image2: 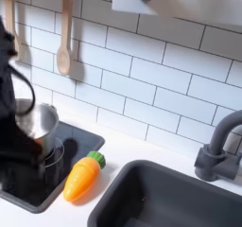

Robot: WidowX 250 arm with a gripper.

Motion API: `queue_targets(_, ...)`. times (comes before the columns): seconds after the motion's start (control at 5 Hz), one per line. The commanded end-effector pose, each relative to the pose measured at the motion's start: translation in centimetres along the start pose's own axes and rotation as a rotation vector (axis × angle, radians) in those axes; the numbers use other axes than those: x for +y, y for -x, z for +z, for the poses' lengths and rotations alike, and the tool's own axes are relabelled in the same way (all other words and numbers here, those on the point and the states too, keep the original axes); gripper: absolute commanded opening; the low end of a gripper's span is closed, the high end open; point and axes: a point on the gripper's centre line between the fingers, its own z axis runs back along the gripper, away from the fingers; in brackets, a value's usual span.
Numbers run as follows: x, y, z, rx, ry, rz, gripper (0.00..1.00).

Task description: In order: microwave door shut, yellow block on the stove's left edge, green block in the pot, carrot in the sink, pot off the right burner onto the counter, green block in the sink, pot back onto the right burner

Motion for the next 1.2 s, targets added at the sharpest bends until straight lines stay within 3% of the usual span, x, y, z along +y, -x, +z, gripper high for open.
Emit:
queue_targets(0.0,1.3,-4.2,0.9,-0.089,-0.005,0.013,0.0)
queue_targets(0.6,4.4,-10.5,2.5,-0.241,-0.05,0.031,0.0)
queue_targets(1.0,5.8,-13.3,3.2,-0.324,-0.075,0.025,0.0)
